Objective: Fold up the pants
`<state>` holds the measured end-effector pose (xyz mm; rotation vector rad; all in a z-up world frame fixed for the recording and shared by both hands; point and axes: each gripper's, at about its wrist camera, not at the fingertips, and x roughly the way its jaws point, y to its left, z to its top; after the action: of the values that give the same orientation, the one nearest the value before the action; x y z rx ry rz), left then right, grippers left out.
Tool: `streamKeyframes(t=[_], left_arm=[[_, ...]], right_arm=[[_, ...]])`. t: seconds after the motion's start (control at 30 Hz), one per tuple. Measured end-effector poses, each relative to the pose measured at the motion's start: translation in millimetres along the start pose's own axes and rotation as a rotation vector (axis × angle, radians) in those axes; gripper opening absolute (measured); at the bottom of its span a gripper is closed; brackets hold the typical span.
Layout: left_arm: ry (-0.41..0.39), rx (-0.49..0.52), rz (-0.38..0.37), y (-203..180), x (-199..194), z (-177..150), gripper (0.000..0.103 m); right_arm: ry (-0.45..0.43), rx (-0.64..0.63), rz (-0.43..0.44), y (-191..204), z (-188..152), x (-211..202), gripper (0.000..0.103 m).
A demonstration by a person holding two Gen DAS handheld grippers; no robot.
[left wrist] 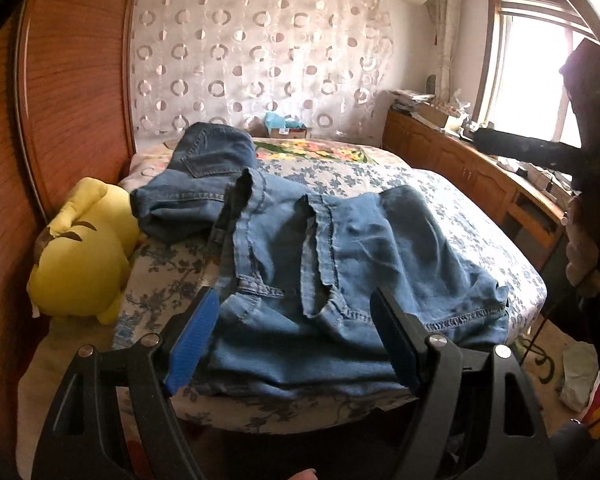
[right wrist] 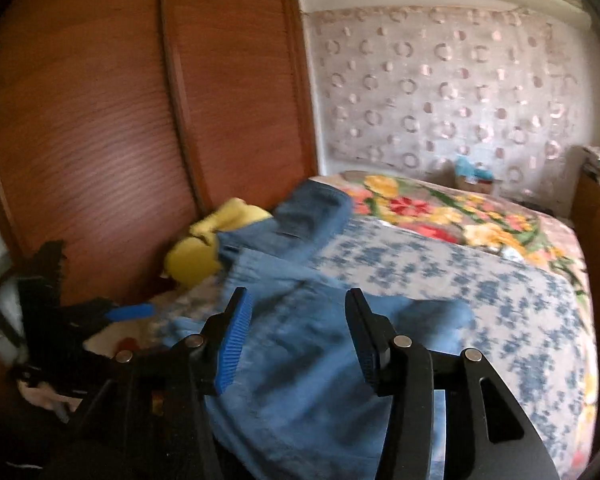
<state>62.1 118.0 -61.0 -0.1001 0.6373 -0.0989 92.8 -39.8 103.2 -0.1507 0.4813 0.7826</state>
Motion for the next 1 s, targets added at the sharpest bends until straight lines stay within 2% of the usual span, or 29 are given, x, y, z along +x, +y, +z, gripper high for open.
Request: streamKeyframes(t=[0.17, 0.2, 0.27, 0.33, 0.5, 0.57, 0.63, 0.67, 0.73, 0.77, 1.0], left_arm=[[0.030, 0.003, -0.044, -5, 20, -2, 0.078], [0.036, 0.008, -0.053, -6, 25, -2, 0.073], [0.045, 0.017, -0.068, -10, 31, -2, 0.069], [0.061, 0.029, -0.080, -13, 37, -3, 0.058], [0.109, 0.052, -0.089, -20, 56, -7, 0.051], [0.129, 0.054, -0.079, -20, 64, -10, 0.050], [0.138, 0.058, -0.072, -21, 69, -13, 0.044], [0.136, 0.063, -0.068, -21, 69, -13, 0.040], [0.113, 0.072, -0.058, -23, 63, -12, 0.018], [0.088, 0.075, -0.063, -25, 57, -10, 0.011], [-0.052, 0.095, -0.070, -29, 7, 17, 0.009]], right_arm=[[0.063, 0.031, -0.071, 1, -14, 10, 0.050], [0.075, 0.039, -0.079, 3, -16, 17, 0.050], [0.092, 0.052, -0.102, 6, -22, 21, 0.050], [0.110, 0.067, -0.121, 6, -30, 26, 0.050], [0.127, 0.081, -0.154, 15, -42, 20, 0.050], [0.124, 0.096, -0.160, 20, -46, 5, 0.050], [0.117, 0.119, -0.163, 19, -52, -3, 0.050], [0.116, 0.130, -0.164, 19, -54, -8, 0.050], [0.109, 0.146, -0.173, 11, -61, -9, 0.050], [0.107, 0.153, -0.176, 8, -65, -9, 0.050], [0.116, 0.176, -0.174, 3, -75, -15, 0.050]])
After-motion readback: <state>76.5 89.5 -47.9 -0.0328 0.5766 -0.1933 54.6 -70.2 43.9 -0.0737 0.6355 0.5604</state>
